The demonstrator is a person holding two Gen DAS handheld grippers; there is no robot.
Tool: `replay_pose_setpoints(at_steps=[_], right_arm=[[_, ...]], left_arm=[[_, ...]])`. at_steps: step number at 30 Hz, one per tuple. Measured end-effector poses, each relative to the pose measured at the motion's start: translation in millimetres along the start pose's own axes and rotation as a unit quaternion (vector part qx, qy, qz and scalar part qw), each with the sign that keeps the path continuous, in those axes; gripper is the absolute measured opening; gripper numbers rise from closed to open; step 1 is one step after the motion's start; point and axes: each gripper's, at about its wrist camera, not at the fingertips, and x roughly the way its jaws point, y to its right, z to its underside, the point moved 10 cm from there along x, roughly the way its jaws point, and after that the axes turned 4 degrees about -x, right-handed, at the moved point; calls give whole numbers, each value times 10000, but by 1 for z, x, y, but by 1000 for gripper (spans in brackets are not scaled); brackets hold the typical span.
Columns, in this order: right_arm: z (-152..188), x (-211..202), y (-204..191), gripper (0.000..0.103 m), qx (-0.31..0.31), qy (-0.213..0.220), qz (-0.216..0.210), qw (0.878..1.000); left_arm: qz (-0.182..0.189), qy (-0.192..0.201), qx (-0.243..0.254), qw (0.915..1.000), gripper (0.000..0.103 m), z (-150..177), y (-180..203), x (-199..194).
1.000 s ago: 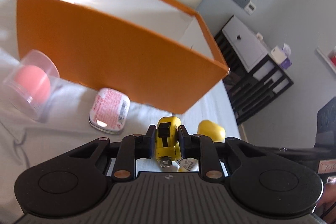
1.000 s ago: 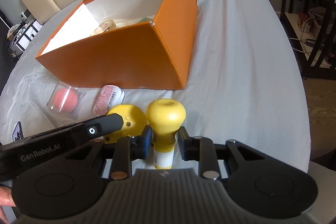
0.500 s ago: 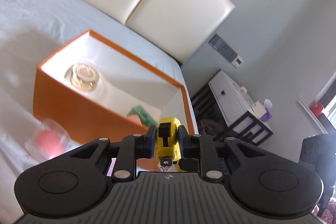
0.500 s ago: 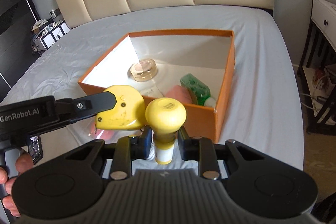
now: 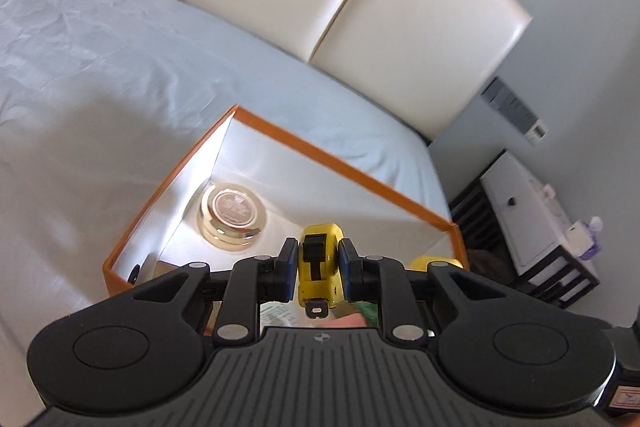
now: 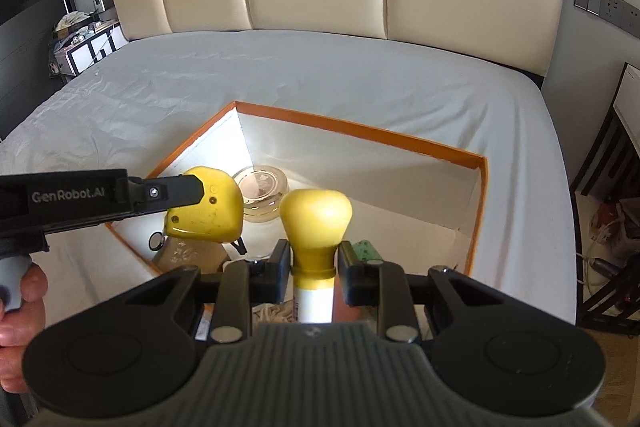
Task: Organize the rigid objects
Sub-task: 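Carry the tape measure and yellow bottle into the orange box and release both, then grasp the clear sponge cup with the left tool while the right tool grips the pink-labelled tin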
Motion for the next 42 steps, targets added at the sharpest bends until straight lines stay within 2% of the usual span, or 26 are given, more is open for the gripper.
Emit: replay_pose_setpoints(at_steps=[4, 9, 18, 22, 24, 29, 34, 42], right_arm=[[-1, 31, 4, 24, -35, -231, 120, 9997], [4, 59, 4, 24, -41, -483, 174, 9987], [13, 76, 0, 24, -45, -721, 162, 9973], [13, 74, -1, 26, -57, -680, 179, 9975], [12, 71, -2, 31, -107, -646, 228, 9976], [8, 67, -5, 34, -153, -583, 256, 9979], [7, 56, -8, 40, -204, -481, 260, 9983], [3, 22, -20, 42, -272, -159, 222, 9993]], left_arm=[[-188, -216, 80, 9996, 22, 3, -9, 23], [-255, -396, 250, 9986, 21, 10, -14, 41], [-217, -554, 314, 9977, 21, 18, -19, 54], [-88, -485, 294, 9984, 22, 18, -18, 52], [-55, -389, 258, 9989, 23, 15, -17, 48], [-46, -205, 282, 9994, 33, 10, -15, 40], [-50, -66, 294, 9995, 37, 7, -12, 28], [21, 58, 343, 9994, 38, 7, -6, -6]])
